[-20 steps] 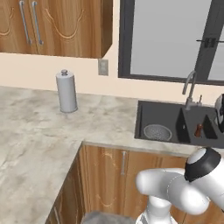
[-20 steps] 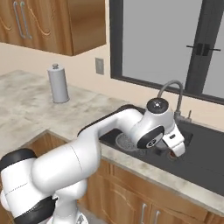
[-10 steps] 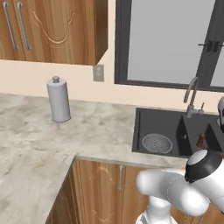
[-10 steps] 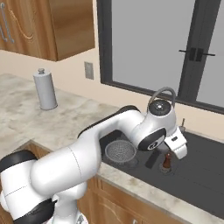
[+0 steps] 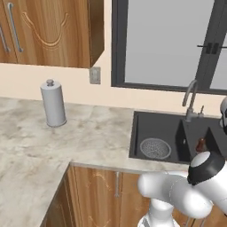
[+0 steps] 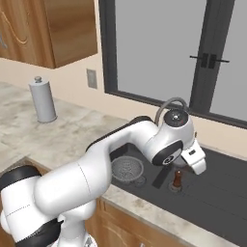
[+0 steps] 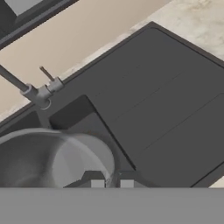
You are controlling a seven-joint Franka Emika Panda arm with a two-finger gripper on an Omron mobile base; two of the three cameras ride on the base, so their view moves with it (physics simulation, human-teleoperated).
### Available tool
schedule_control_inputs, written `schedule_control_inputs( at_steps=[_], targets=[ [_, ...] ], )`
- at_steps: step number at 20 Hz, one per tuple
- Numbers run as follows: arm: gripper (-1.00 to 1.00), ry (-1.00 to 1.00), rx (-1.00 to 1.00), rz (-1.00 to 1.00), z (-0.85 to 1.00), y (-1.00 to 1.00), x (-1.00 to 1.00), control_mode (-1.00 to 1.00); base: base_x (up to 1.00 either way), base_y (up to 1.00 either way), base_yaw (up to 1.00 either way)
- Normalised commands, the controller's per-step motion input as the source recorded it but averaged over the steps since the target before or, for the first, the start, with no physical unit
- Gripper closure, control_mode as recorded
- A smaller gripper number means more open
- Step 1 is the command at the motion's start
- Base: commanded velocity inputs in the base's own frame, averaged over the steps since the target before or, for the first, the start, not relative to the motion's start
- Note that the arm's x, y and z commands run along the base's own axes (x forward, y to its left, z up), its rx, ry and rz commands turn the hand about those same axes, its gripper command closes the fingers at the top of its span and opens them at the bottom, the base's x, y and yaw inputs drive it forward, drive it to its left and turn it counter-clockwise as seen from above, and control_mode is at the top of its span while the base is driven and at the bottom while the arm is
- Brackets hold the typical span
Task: Pick the glass cup and colander and place them in the sink. Then turn on the water.
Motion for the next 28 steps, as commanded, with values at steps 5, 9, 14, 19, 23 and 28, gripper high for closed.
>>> schedule_control_inputs(
  at_steps=[5,9,14,19,23,28],
  targets=[
    [1.00,0.00,0.00,0.00,0.00,0.00,0.00,1.00,-0.03,-0.54,-0.15],
    [1.00,0.00,0.00,0.00,0.00,0.00,0.00,1.00,0.00,-0.52,-0.26],
    [1.00,0.00,0.00,0.00,0.00,0.00,0.00,1.00,0.00,-0.70,-0.29],
    [1.00,0.00,0.00,0.00,0.00,0.00,0.00,1.00,0.11,-0.60,-0.23],
    [1.00,0.00,0.00,0.00,0.00,0.00,0.00,1.00,0.53,-0.59,-0.13],
    [1.00,0.00,0.00,0.00,0.00,0.00,0.00,1.00,0.53,-0.79,-0.11]
  ],
)
